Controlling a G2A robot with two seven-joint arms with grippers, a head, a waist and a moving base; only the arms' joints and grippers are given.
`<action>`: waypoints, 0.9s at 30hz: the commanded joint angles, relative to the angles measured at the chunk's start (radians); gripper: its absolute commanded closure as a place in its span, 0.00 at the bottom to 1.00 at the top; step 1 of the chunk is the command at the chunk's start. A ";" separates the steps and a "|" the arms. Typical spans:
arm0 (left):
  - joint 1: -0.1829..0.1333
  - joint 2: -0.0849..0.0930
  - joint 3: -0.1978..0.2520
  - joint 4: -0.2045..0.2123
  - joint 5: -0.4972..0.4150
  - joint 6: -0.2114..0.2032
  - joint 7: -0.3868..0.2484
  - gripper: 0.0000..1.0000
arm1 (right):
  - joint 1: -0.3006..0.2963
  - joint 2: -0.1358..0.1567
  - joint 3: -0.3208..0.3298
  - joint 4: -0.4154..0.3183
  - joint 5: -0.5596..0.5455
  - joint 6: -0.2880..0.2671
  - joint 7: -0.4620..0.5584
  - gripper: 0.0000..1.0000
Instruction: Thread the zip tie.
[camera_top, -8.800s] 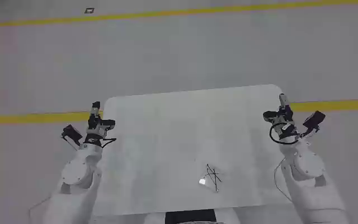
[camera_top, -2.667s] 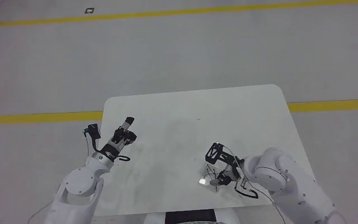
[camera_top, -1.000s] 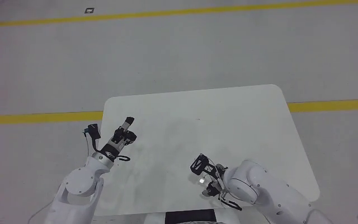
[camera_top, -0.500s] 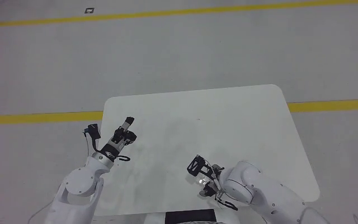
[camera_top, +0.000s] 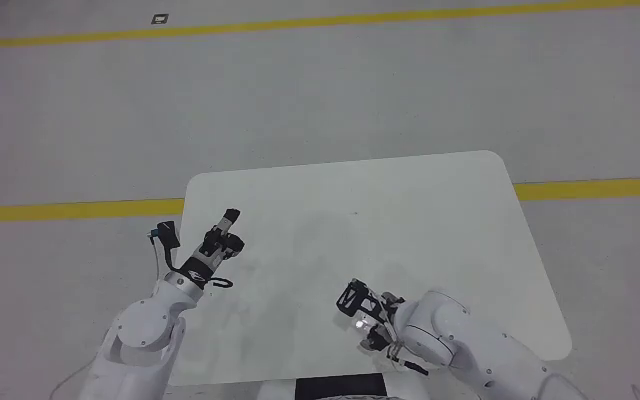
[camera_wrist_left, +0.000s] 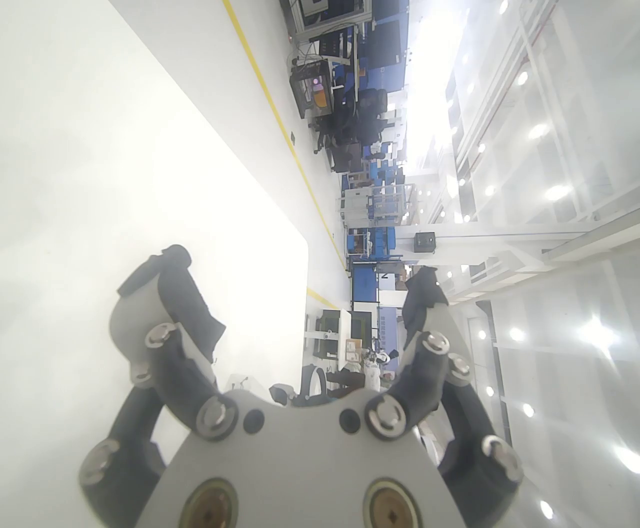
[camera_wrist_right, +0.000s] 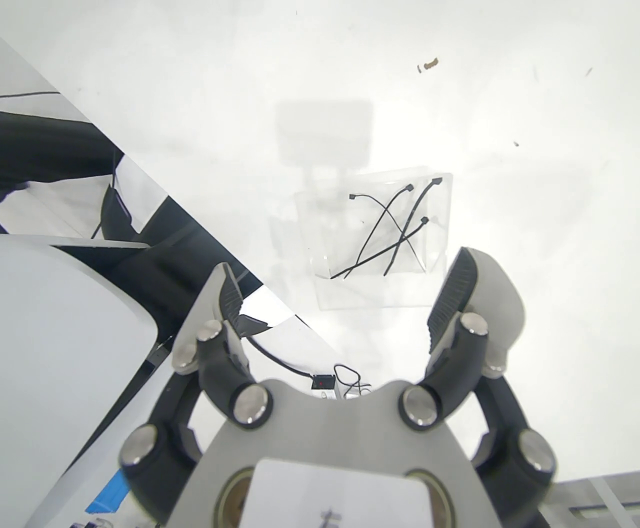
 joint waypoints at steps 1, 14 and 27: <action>0.000 0.000 0.000 0.000 0.000 0.000 0.000 0.00 | -0.002 0.001 0.002 -0.004 -0.007 -0.003 0.004 0.66; 0.000 0.000 0.000 0.000 0.000 0.000 0.000 0.00 | -0.014 -0.001 0.008 -0.015 -0.047 0.005 0.006 1.00; 0.000 0.000 0.000 0.000 0.000 0.000 0.000 0.00 | 0.033 -0.028 -0.048 0.047 -0.057 0.022 0.028 1.00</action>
